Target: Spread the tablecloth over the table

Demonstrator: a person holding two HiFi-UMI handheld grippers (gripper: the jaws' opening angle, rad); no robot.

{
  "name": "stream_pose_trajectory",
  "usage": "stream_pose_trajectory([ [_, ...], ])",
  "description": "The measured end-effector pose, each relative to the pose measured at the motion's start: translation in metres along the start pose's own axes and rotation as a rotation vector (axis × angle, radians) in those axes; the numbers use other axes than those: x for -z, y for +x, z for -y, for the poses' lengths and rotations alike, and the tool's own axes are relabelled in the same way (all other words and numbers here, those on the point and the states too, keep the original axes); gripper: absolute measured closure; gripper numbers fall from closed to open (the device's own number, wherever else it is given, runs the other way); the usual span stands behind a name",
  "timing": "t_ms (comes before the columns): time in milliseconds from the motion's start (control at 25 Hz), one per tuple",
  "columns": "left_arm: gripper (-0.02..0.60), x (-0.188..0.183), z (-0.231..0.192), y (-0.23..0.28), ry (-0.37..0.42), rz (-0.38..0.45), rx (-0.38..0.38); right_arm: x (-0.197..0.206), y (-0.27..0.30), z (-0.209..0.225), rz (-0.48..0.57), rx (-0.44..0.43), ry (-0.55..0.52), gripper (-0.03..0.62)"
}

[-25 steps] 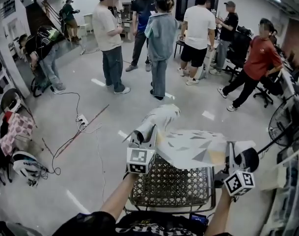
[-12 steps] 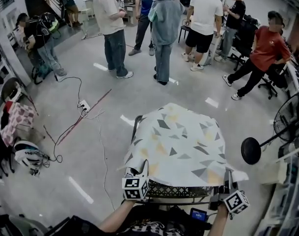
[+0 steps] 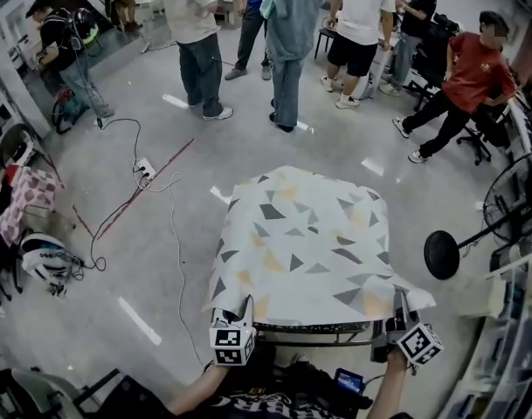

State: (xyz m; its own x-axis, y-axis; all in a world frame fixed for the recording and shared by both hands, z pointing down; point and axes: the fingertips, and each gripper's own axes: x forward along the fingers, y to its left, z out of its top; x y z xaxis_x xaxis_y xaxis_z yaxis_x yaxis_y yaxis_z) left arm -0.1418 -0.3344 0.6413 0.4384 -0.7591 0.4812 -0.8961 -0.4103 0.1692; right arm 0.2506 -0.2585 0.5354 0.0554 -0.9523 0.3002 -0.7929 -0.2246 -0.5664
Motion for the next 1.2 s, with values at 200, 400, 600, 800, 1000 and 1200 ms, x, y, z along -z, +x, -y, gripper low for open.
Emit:
stream_pose_trajectory([
  [200,0.5,0.03,0.041,-0.022,-0.103,-0.053,-0.043,0.001,-0.016,0.037,-0.113,-0.011,-0.05,0.569],
  [400,0.524,0.074,0.08,-0.04,-0.229,-0.098,-0.094,0.03,-0.047,0.084,-0.232,-0.033,-0.047,0.568],
  [600,0.541,0.104,0.104,-0.045,-0.459,-0.149,-0.071,0.056,-0.067,0.117,-0.332,-0.048,-0.095,0.568],
  [800,0.541,0.119,0.097,-0.052,-0.357,-0.192,-0.127,0.076,-0.076,0.144,-0.401,-0.089,-0.025,0.563],
  [1000,0.511,0.137,0.088,-0.05,-0.337,-0.184,-0.124,0.094,-0.081,0.168,-0.437,-0.094,0.074,0.563],
  [1200,0.384,0.184,0.061,-0.058,-0.651,-0.186,-0.219,0.13,-0.084,0.196,-0.497,-0.055,0.126,0.563],
])
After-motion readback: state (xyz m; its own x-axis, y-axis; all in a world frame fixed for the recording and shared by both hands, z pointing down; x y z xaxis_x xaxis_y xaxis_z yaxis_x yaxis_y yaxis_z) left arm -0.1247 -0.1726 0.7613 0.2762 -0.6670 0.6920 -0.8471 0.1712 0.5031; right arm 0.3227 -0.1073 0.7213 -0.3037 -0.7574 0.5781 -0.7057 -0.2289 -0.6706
